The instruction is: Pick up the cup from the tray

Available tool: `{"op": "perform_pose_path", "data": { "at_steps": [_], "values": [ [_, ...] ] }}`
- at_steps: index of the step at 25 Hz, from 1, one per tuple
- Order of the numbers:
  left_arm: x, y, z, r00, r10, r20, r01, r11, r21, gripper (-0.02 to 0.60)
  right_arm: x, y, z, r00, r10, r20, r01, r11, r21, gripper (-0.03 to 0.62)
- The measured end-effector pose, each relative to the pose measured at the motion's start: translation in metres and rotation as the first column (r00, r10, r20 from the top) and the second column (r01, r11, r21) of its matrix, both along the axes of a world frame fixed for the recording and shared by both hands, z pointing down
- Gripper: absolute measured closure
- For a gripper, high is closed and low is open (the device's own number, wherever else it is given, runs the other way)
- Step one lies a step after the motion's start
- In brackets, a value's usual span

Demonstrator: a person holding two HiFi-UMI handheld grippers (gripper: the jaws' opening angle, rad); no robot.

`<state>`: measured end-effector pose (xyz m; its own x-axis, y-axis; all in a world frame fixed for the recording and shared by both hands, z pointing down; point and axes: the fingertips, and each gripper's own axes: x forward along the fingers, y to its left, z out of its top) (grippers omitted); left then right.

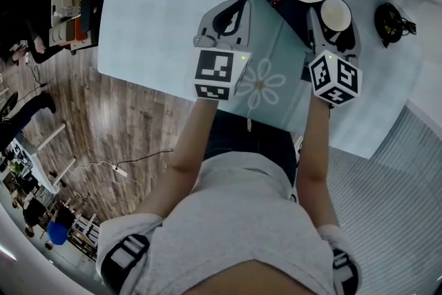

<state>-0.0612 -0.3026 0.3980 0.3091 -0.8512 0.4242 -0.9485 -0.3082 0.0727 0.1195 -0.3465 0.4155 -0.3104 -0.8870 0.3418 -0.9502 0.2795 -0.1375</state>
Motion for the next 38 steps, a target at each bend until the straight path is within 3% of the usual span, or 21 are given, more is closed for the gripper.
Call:
{"op": "perform_pose_path", "data": {
  "at_steps": [16, 26, 38],
  "values": [
    [0.001, 0.004, 0.007, 1.000, -0.012, -0.001, 0.012, 1.000, -0.024, 0.578, -0.002, 0.008, -0.001, 0.996, -0.078, -0.032, 0.078, 0.997, -0.001, 0.232],
    [0.005, 0.005, -0.004, 1.000, 0.004, -0.006, -0.004, 1.000, 0.013, 0.578, 0.030, 0.030, -0.026, 0.997, 0.028, 0.073, -0.031, 0.999, 0.040, 0.232],
    [0.029, 0.013, -0.012, 0.998, 0.066, -0.004, -0.066, 0.996, 0.060, 0.578, 0.121, 0.060, -0.002, 0.976, 0.218, 0.026, -0.218, 0.976, 0.019, 0.232]
  ]
}}
